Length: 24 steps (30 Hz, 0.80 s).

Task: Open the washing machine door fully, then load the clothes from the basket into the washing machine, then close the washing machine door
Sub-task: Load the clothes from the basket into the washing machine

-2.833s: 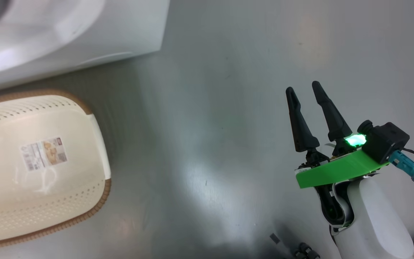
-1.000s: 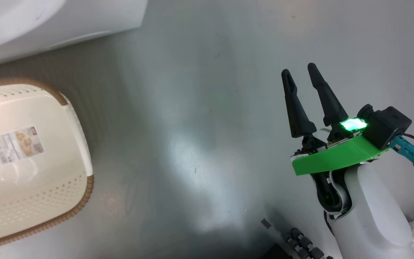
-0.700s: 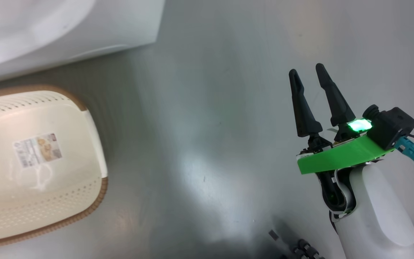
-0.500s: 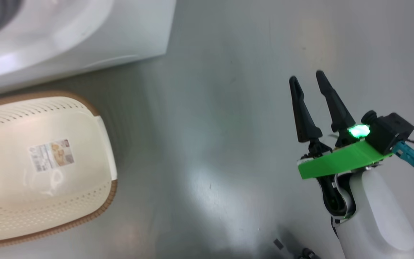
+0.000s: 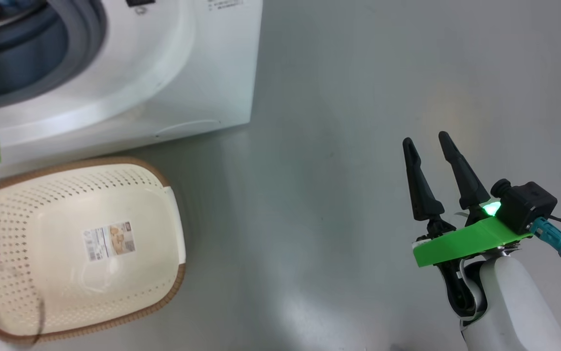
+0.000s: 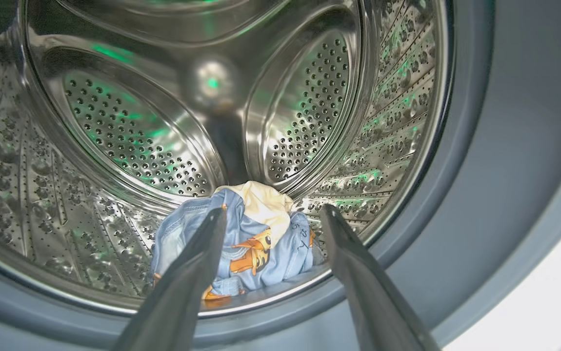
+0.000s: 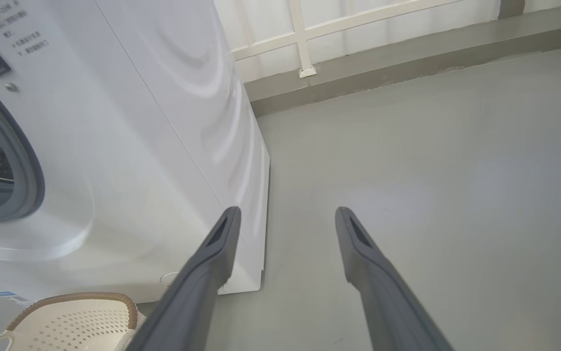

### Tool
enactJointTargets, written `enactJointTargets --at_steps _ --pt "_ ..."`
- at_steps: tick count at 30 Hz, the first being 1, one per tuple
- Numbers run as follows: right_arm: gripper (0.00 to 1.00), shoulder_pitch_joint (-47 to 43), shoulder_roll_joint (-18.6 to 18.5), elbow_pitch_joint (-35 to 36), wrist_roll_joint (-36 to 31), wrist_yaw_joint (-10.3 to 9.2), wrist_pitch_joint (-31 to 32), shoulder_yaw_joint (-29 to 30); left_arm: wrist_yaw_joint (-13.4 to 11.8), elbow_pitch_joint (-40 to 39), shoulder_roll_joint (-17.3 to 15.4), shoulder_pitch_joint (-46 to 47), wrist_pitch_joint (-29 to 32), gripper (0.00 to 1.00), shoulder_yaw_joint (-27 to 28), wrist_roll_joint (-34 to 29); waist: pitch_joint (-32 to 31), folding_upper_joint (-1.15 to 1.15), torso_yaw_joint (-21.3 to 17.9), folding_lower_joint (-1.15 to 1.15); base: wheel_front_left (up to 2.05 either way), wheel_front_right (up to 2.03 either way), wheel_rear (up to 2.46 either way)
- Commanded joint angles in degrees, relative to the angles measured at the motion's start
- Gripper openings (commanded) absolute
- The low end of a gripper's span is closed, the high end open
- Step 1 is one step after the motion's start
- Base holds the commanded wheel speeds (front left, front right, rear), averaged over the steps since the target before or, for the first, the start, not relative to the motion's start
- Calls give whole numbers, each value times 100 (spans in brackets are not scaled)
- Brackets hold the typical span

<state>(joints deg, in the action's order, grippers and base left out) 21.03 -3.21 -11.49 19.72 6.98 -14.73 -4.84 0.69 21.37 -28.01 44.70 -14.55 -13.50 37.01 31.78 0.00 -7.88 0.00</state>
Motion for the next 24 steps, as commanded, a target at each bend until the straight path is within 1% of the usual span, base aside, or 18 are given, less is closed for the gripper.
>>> enactJointTargets --at_steps 1,5,8,18,22,24 --pt "100 -166 34 115 -102 51 -27 -112 -77 -256 -222 -234 -43 100 308 -102 -306 0 111 0 0 0 0" --pt "100 -248 34 118 -166 51 -27 -89 -149 -604 -1 -762 -44 100 633 -233 -578 0 138 0 0 0 0" --pt "100 -343 34 99 -217 51 -27 -80 -164 -933 272 -1325 -44 100 948 -337 -873 0 156 0 0 0 0" --pt "100 -532 34 4 -334 51 -27 -99 -113 -1455 829 -2561 -44 100 1383 -883 -1606 0 169 0 0 0 0" --pt "100 -582 34 -36 -350 51 -27 -104 -110 -1638 1137 -2994 -44 100 1609 -979 -1859 0 170 0 0 0 0" --pt "100 -597 34 -56 -355 51 -27 -107 -93 -1681 1198 -3099 -44 100 1659 -1009 -1916 0 171 0 0 0 0"
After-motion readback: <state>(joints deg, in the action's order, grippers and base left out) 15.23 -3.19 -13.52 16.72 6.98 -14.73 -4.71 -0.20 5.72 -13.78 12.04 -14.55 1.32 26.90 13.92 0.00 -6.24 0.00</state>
